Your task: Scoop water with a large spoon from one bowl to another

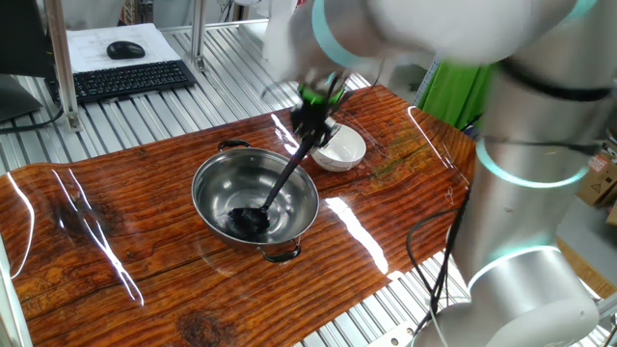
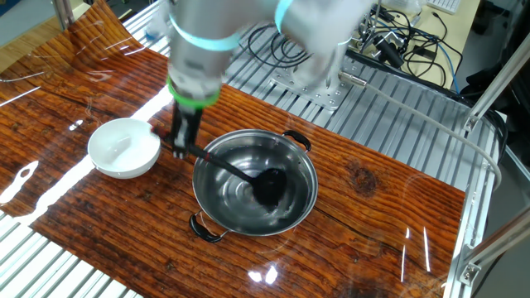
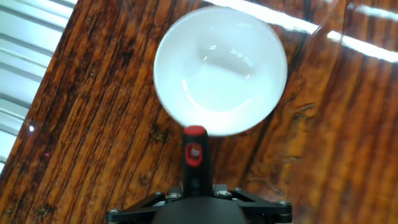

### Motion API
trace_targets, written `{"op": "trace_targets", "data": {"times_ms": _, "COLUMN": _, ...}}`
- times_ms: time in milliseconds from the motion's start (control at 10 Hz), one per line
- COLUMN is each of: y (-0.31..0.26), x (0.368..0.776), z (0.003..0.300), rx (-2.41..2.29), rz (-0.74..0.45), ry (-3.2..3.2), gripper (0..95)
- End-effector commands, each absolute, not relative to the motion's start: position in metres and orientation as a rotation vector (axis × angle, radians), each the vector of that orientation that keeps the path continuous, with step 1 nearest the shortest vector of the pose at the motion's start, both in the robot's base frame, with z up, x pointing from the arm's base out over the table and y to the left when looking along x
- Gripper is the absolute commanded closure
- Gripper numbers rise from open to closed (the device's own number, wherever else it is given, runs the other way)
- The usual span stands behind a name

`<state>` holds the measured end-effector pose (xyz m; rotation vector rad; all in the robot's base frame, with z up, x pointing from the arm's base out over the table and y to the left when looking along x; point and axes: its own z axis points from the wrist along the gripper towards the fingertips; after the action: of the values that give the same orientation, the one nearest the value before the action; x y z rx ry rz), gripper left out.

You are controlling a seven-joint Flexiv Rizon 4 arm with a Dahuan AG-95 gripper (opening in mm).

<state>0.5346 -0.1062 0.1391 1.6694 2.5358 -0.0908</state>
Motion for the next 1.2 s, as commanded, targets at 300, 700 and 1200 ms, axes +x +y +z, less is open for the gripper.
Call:
{"op": "trace_targets", "data": {"times_ms": 300, "y": -0.1056, "x": 0.5213, "z": 0.166, "rx": 1.798, "rz": 0.129, "ry": 2.761, "gripper": 95.0}}
{"op": "trace_targets", "data": {"times_ms": 700, "y": -0.1027, "x": 0.5208, "z": 0.1665, "rx": 1.817, "rz": 0.16, "ry": 2.674, "gripper": 95.0}}
{"op": "trace_targets", "data": {"times_ms": 1200, "y": -0.0982, "x": 0.5196, "z": 0.1688, "rx": 1.836, "rz": 0.111, "ry": 2.66, "gripper": 38.0}}
